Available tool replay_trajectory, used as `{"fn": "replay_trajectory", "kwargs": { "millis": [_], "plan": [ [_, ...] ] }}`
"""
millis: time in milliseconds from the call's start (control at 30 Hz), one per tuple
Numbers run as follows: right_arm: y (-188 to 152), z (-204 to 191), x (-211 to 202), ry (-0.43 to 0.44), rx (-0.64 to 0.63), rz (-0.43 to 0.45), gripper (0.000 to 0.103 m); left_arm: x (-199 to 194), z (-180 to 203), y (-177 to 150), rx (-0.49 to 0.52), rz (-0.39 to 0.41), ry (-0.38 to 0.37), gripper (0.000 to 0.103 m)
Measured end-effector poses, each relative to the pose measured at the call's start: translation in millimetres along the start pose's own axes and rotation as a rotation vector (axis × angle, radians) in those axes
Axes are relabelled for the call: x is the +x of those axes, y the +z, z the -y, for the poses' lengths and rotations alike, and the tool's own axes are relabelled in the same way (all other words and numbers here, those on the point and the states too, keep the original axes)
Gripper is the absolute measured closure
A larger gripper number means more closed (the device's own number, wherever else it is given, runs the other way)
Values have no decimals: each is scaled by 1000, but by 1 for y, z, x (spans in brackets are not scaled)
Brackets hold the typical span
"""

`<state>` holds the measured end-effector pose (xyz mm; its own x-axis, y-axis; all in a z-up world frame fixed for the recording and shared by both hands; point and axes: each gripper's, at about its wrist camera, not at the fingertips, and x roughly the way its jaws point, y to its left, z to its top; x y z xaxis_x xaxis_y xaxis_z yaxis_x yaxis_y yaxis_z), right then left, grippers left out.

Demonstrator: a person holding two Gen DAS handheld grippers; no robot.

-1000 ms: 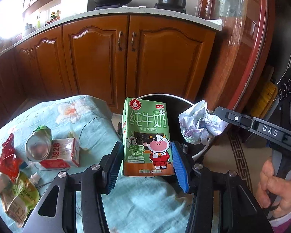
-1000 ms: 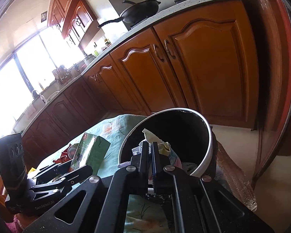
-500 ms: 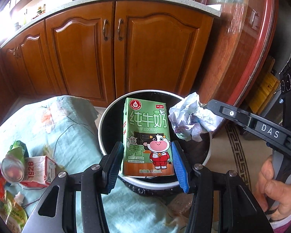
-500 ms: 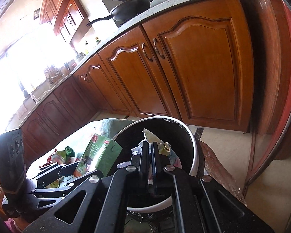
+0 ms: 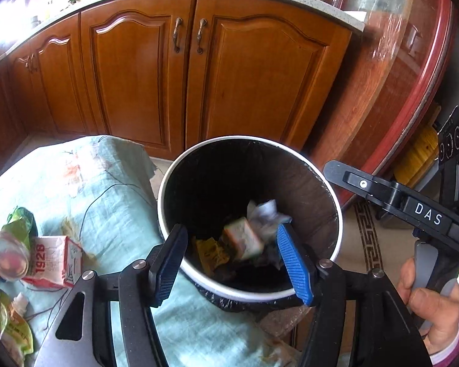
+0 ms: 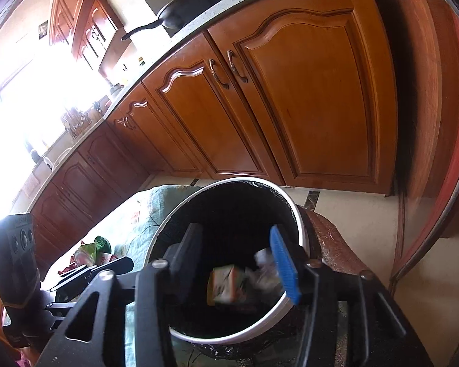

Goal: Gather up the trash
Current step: 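Carry the carton and foil over the bin and open both grippers, then move both grippers back toward the trash on the table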

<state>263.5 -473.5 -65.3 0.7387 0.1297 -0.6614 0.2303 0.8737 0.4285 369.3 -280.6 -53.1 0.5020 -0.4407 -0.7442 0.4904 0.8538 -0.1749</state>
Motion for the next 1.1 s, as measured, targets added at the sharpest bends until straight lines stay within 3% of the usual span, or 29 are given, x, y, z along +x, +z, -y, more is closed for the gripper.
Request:
{"fn": "replay_trajectory", "kwargs": {
  "millis": [67, 133, 200, 700, 1100],
  "plan": [
    [-3, -2, -2, 6, 6, 2, 40, -8, -5, -8, -17, 13, 1, 39],
    [-8, -5, -5, 19, 16, 9, 22, -17, -10, -17, -38, 23, 3, 38],
    [-14, -10, -7, 35, 23, 15, 16, -26, -17, -28, -58, 33, 11, 37],
    [-65, -87, -2, 152, -69, -52, 16, -111, -88, -117, -261, 94, 111, 36],
    [-95, -136, 19, 196, -128, -130, 16, -155, -134, -147, -356, 111, 157, 36]
  ]
}}
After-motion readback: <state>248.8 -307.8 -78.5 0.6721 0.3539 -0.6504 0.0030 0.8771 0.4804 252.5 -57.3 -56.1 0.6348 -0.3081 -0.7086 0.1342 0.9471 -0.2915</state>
